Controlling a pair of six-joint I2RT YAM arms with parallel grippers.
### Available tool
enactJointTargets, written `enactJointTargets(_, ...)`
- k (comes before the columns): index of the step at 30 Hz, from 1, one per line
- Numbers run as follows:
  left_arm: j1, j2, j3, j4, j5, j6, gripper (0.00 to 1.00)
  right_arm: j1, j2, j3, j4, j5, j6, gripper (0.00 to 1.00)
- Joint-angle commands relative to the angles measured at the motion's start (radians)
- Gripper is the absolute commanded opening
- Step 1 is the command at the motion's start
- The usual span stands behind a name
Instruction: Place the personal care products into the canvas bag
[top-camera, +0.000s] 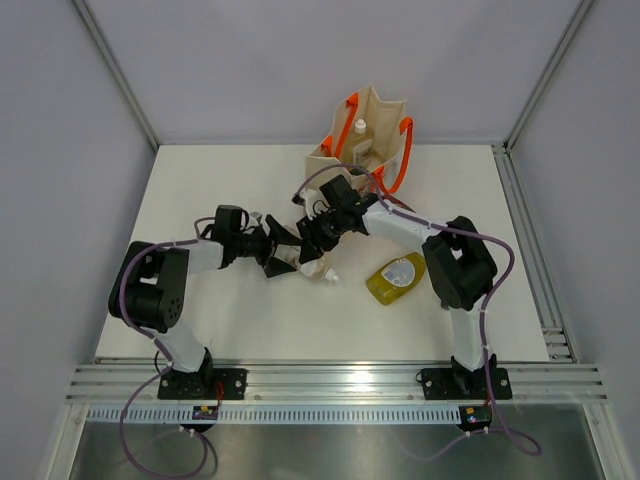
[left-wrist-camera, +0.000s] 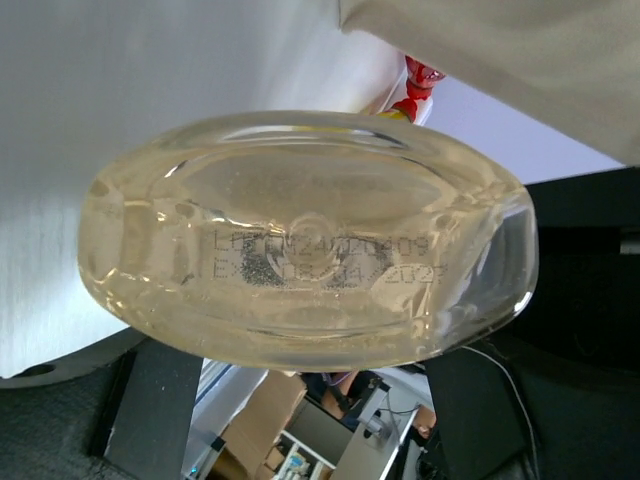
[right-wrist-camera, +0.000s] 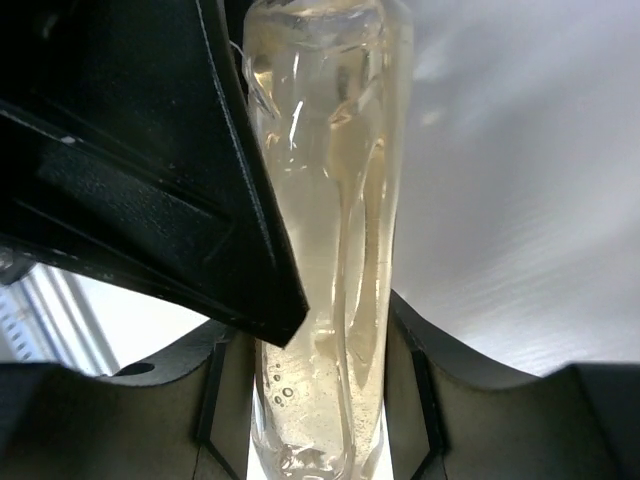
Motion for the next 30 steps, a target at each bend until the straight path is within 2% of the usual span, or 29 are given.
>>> enactJointTargets(1,0.007,-0.115,0.122,-0.071,0.069,0.118,0.80,-0.003,-0.076,0.003,0.059,-0.280,-0.009,0.00)
enactJointTargets(2,0.008,-0.119,0.135,-0.119,0.058,0.145,0.82,-0.006,-0.085,-0.001,0.067,-0.291,0.000,0.00)
enactJointTargets(4,0.010,-0.136,0.174,-0.243,0.026,0.225,0.97,-0.011,-0.094,-0.006,0.093,-0.324,0.023,0.00)
enactJointTargets(5,0.010,-0.141,0.185,-0.276,0.015,0.245,0.99,-0.013,-0.103,-0.012,0.100,-0.332,0.040,0.00)
enactJointTargets(14,0.010,-0.193,0.240,-0.383,-0.028,0.290,0.99,-0.016,-0.117,-0.024,0.208,-0.415,0.187,0.00)
enactJointTargets(22,0.014,-0.302,0.286,-0.436,-0.071,0.296,0.99,-0.066,-0.157,0.006,0.463,-0.493,0.472,0.00)
enactJointTargets(28,0.039,-0.430,0.332,-0.426,-0.109,0.273,0.99,-0.094,-0.174,0.046,0.654,-0.535,0.704,0.00)
enactJointTargets(30,0.042,-0.449,0.341,-0.402,-0.112,0.256,0.99,-0.097,-0.172,0.060,0.675,-0.541,0.736,0.00)
